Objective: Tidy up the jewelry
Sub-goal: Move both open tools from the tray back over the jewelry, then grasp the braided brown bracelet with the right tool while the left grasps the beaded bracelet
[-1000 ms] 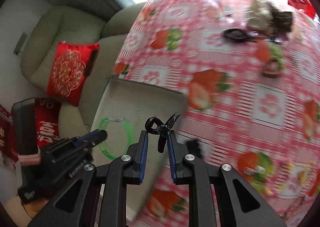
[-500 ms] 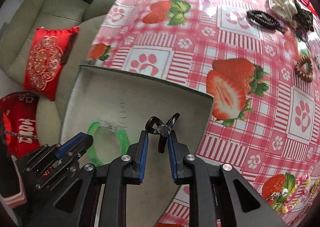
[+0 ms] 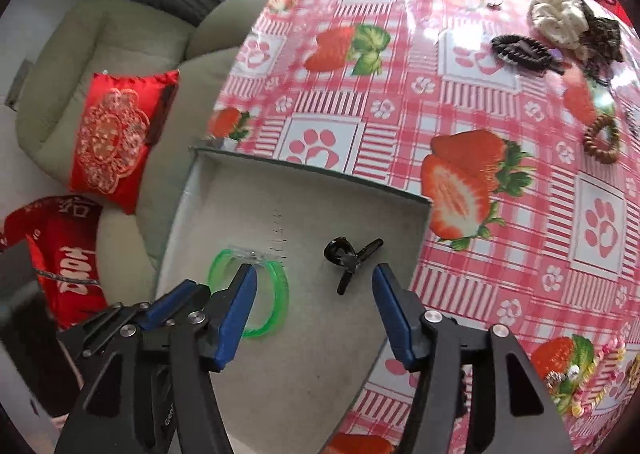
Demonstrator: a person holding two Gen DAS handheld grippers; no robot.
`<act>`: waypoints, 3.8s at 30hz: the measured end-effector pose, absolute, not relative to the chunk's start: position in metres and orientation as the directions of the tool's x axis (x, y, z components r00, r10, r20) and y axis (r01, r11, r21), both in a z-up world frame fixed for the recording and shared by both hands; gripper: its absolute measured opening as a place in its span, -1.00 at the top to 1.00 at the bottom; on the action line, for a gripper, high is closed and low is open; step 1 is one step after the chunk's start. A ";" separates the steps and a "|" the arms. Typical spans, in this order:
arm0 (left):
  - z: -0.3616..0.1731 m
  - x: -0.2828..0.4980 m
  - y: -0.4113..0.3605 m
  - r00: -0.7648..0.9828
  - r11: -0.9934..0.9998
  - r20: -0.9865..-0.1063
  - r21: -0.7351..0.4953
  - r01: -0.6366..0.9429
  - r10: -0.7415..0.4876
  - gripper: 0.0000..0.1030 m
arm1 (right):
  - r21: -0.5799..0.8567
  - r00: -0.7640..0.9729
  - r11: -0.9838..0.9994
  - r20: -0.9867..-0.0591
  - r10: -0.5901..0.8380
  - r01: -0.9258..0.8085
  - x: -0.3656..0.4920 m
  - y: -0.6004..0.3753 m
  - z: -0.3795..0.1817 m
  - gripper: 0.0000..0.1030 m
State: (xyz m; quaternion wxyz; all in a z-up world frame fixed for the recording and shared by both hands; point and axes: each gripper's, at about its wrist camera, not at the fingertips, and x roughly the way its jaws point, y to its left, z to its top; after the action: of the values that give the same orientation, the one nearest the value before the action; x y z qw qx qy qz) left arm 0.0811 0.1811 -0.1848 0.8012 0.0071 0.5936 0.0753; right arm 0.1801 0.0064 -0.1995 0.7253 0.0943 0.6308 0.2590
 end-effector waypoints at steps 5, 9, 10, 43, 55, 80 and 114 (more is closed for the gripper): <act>-0.176 0.077 0.177 0.299 0.991 -0.948 0.075 -0.110 0.105 0.72 | 0.452 0.130 0.864 -0.864 0.486 -0.222 0.167 -0.021 -0.185 -0.52; -0.167 0.074 0.173 0.324 0.988 -0.937 0.092 -0.120 0.127 -1.00 | 0.446 0.150 0.879 -0.870 0.470 -0.168 0.157 -0.045 -0.182 -0.55; -0.164 0.072 0.169 0.341 0.989 -0.930 0.105 -0.108 0.136 -1.00 | 0.446 0.153 0.881 -0.871 0.467 -0.155 0.154 -0.052 -0.182 -0.55; -0.160 0.086 0.005 0.282 0.966 -0.959 0.042 0.256 -0.033 -1.00 | 0.284 0.200 0.917 -0.951 0.234 0.279 0.068 -0.263 -0.191 -0.74; -0.180 0.104 -0.078 0.233 0.919 -0.970 0.031 0.393 -0.067 -1.00 | 0.192 0.130 0.861 -0.981 0.147 0.471 0.042 -0.350 -0.220 -0.74; -0.233 0.121 -0.171 0.152 0.811 -0.985 0.027 0.585 -0.077 -0.43 | 0.049 0.075 0.924 -0.997 0.022 0.380 0.053 -0.349 -0.257 -0.44; -0.149 0.114 -0.077 0.186 0.885 -0.935 -0.201 0.420 -0.301 0.69 | 0.269 0.277 0.899 -0.944 0.177 0.345 0.066 -0.331 -0.189 0.87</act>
State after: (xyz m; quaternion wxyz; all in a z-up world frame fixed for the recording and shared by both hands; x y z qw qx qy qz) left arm 0.1144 -0.0771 -0.1492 0.7684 0.0502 0.5933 -0.2347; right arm 0.0661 -0.3313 -0.1889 0.7689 0.2177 0.5986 -0.0546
